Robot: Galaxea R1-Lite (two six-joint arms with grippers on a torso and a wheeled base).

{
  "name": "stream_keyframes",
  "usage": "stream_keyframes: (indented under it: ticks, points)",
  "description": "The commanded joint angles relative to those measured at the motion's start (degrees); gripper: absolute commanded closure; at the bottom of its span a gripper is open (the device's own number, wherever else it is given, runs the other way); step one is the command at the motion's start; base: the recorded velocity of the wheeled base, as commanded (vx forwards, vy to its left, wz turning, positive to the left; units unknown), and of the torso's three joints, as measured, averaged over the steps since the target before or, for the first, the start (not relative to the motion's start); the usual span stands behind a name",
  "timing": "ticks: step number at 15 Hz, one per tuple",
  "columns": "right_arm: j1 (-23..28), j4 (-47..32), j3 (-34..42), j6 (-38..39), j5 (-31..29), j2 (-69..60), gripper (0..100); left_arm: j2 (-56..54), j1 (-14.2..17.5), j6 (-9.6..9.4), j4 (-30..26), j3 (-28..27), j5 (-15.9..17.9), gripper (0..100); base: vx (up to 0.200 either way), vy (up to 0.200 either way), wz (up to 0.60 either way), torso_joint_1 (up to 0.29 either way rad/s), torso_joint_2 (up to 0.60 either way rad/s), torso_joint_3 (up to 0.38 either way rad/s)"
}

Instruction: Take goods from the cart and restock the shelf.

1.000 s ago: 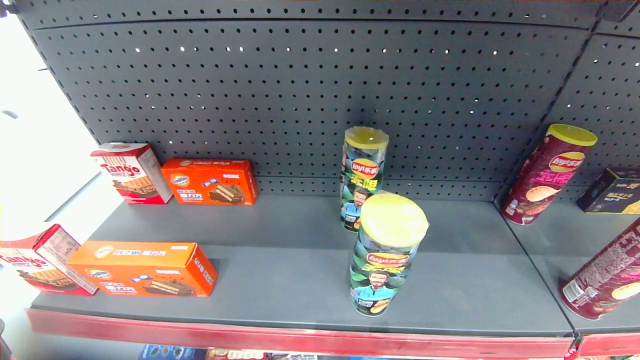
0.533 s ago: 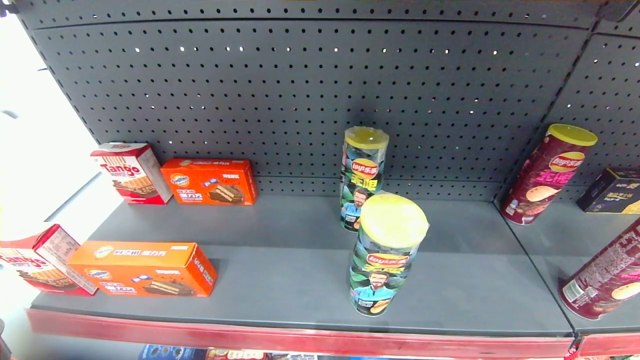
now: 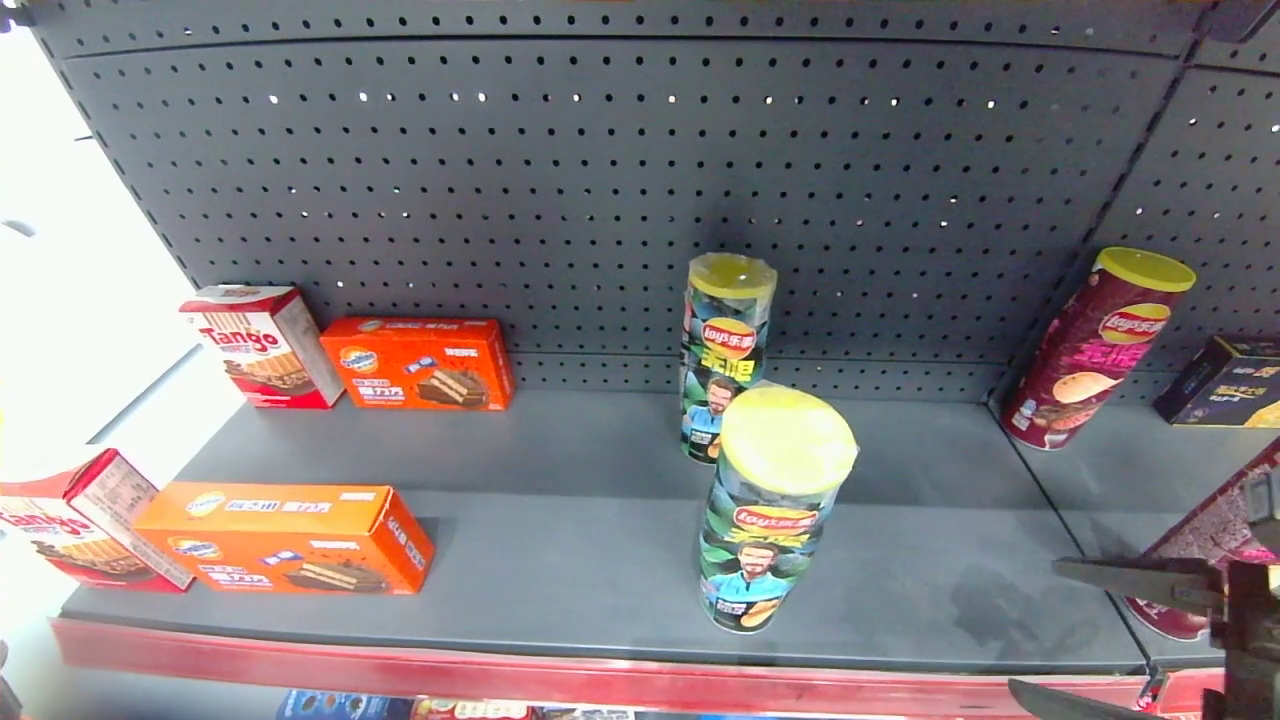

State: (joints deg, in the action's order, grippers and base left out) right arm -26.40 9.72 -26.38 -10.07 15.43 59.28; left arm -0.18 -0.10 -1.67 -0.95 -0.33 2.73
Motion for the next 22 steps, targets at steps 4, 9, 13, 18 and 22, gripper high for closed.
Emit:
stream_keyframes:
  ticks: [4, 9, 13, 18, 22]
  points:
    - [-0.14, 5.66, -2.01, 0.05, -6.2, 13.31, 0, 0.18, 0.01, -0.09, -0.02, -0.02, -0.01, 0, 0.0, 0.0, 0.0, 0.0, 0.0, 0.0]
    - [-2.77, 5.75, -6.58, -0.04, -6.38, 18.24, 0, 0.18, 0.01, 0.0, -0.02, -0.02, -0.01, 0, 0.0, 0.0, 0.0, 0.0, 0.0, 0.0]
    - [-3.92, 5.75, -7.72, -0.04, -6.38, 20.52, 0, 0.18, 0.01, -0.09, -0.02, -0.02, -0.01, 0, 0.0, 0.0, 0.0, 0.0, 0.0, 0.0]
    - [-4.18, 6.72, -12.56, 0.05, -6.38, 25.18, 0, 0.18, 0.01, 0.0, -0.02, -0.02, -0.01, 0, 0.0, 0.0, 0.0, 0.0, 0.0, 0.0]
    - [-4.53, 6.81, -13.52, 0.05, -6.38, 27.03, 0, 0.18, 0.01, -0.09, -0.02, -0.02, -0.01, 0, 0.0, 0.0, 0.0, 0.0, 0.0, 0.0]
